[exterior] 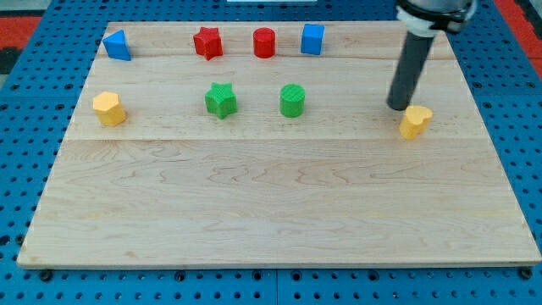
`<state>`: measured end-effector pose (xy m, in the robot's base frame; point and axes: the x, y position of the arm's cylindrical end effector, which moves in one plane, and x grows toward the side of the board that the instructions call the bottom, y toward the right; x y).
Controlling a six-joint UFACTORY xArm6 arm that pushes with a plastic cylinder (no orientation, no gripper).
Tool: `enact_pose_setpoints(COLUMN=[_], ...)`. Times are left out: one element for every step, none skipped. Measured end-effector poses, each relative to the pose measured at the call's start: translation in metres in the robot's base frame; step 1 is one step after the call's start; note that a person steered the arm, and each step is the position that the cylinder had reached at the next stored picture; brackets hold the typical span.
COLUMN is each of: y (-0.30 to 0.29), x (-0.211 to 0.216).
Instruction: Push the heart downwards
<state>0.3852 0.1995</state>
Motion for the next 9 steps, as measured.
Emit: enact_pose_setpoints(y=[0.011,-0.011,-0.001,-0.050,-0.065,-0.058,-0.058,-0.061,-0.061], x=[0.056,0.043,0.000,0.036,0.079,0.080,0.079,0.070,0.070])
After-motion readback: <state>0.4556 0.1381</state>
